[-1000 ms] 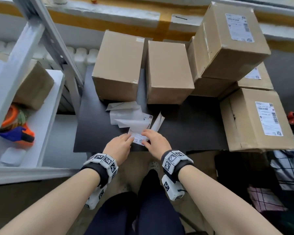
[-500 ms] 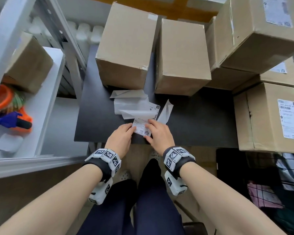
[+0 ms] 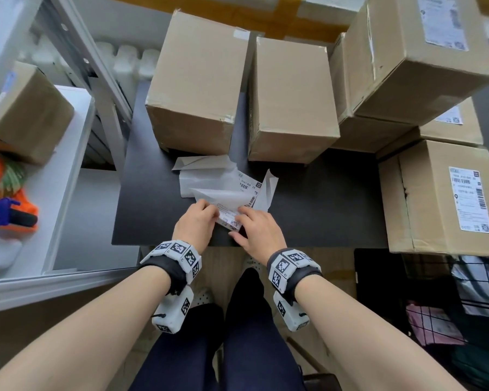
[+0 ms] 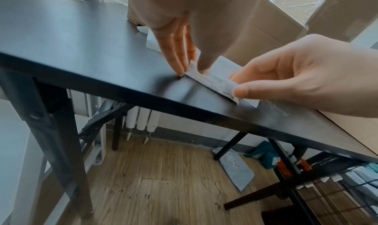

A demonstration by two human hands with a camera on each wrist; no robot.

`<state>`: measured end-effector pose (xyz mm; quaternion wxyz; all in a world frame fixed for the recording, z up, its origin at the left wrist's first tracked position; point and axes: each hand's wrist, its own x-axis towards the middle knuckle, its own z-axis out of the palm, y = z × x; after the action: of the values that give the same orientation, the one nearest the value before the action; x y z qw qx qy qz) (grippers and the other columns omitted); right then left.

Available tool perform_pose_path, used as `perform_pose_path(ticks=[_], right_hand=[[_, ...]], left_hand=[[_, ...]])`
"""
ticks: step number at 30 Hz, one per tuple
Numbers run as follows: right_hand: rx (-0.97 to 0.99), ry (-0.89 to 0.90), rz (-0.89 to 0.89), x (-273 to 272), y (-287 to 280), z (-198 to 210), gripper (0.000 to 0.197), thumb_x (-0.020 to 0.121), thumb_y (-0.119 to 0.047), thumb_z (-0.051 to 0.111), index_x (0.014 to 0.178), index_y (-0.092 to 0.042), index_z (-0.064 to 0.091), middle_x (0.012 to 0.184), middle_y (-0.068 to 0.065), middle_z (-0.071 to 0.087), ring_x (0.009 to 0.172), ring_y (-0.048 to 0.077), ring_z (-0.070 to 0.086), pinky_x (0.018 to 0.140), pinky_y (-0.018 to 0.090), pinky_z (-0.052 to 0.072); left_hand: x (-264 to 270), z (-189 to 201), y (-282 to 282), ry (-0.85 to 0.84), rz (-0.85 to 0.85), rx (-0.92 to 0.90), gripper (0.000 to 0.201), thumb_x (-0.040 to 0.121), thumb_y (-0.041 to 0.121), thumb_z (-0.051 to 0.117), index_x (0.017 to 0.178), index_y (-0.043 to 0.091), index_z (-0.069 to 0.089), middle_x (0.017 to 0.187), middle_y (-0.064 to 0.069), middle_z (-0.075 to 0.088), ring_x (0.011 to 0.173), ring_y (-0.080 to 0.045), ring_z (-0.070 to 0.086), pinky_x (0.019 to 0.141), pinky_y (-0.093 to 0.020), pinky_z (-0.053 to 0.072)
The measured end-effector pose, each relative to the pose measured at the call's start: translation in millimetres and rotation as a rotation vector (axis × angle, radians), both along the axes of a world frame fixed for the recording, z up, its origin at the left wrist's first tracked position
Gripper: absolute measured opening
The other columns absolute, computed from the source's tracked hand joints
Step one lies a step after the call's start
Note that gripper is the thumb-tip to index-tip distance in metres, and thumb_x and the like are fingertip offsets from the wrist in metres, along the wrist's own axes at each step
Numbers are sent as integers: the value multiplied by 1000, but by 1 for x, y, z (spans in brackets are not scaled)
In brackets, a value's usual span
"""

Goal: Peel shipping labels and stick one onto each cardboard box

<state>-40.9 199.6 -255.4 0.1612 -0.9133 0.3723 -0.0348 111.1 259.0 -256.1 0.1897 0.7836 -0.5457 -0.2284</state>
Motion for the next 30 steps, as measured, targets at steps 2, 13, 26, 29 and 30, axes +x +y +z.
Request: perform_pose_path(ticks=[2, 13, 26, 29, 30], right_hand=[[13, -21, -18, 0, -2, 1, 28, 63, -22, 83, 85, -9, 70, 100, 7, 72, 82, 25, 69, 80, 34, 54], [213, -172, -328, 14, -36, 61, 21, 92, -23, 54, 107, -18, 68, 102, 5, 71, 94, 24, 64, 80, 35, 52], [264, -418, -336, 28, -50, 115, 20, 86, -15, 63, 101, -15, 75, 99, 7, 75, 95, 22, 69, 90, 37, 52], [274, -455, -325, 28, -48, 119, 22, 84, -10, 62, 101, -15, 75, 99, 8, 75, 96, 22, 69, 91, 37, 52], [279, -466, -326, 28, -48, 121, 23, 84, -9, 62, 102, -15, 75, 99, 7, 75, 96, 22, 69, 91, 36, 52]], left_hand=[[1, 2, -1, 15, -2, -36, 14, 90, 12, 53, 96, 4, 62, 101, -12, 59, 89, -32, 57, 68, -42, 49], [4, 58, -10, 103, 140, -117, 28, 90, 18, 55, 114, 7, 47, 104, -8, 55, 84, -28, 60, 73, -42, 50], [0, 113, -53, 774, 298, -91, 22, 91, 24, 58, 91, 5, 68, 92, -16, 70, 88, -27, 67, 91, -46, 53], [-3, 119, -58, 891, 353, -90, 19, 89, 23, 60, 82, 7, 68, 84, -14, 69, 82, -26, 66, 88, -43, 53], [-4, 121, -59, 908, 360, -90, 19, 89, 22, 60, 79, 8, 67, 81, -11, 68, 78, -25, 66, 85, -41, 53]])
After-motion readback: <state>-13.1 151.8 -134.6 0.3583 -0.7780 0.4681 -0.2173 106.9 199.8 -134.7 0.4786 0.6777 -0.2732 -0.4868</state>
